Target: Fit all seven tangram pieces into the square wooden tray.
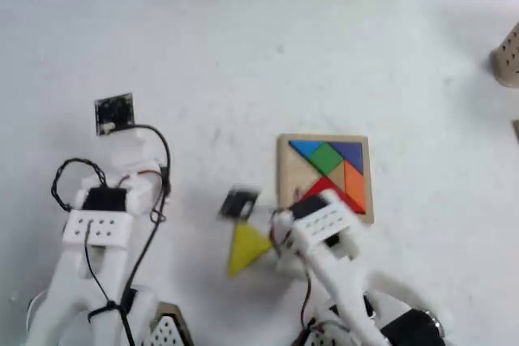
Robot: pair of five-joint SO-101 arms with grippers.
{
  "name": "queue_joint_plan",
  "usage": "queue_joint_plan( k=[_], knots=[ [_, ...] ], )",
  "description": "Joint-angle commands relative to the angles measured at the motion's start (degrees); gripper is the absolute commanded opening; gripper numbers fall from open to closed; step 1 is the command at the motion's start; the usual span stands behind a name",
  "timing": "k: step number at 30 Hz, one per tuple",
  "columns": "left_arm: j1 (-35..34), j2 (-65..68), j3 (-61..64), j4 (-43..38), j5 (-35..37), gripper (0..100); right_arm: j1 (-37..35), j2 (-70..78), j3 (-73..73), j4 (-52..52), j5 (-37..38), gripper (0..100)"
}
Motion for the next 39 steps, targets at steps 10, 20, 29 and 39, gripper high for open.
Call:
queue_joint_plan(
  k=[10, 20, 29, 39],
  knots=[
    [-13.32, 22.29, -18.90, -1.93, -0.26, 2, -14.02, -3.38, -0.35, -12.35, -20.57, 2.0],
    [-13.58, 25.54, -19.08, -4.66, -0.35, 2, -13.14, 14.99, -18.02, -14.99, -26.99, 1.8],
    [-13.58, 25.63, -19.25, -4.66, -0.44, 2, -10.95, 30.81, -37.98, -14.73, -32.26, 1.8],
    [-11.38, 25.63, -19.08, -6.24, -0.70, 2, 1.01, 28.00, -48.88, -2.68, -36.92, 1.8]
  ],
)
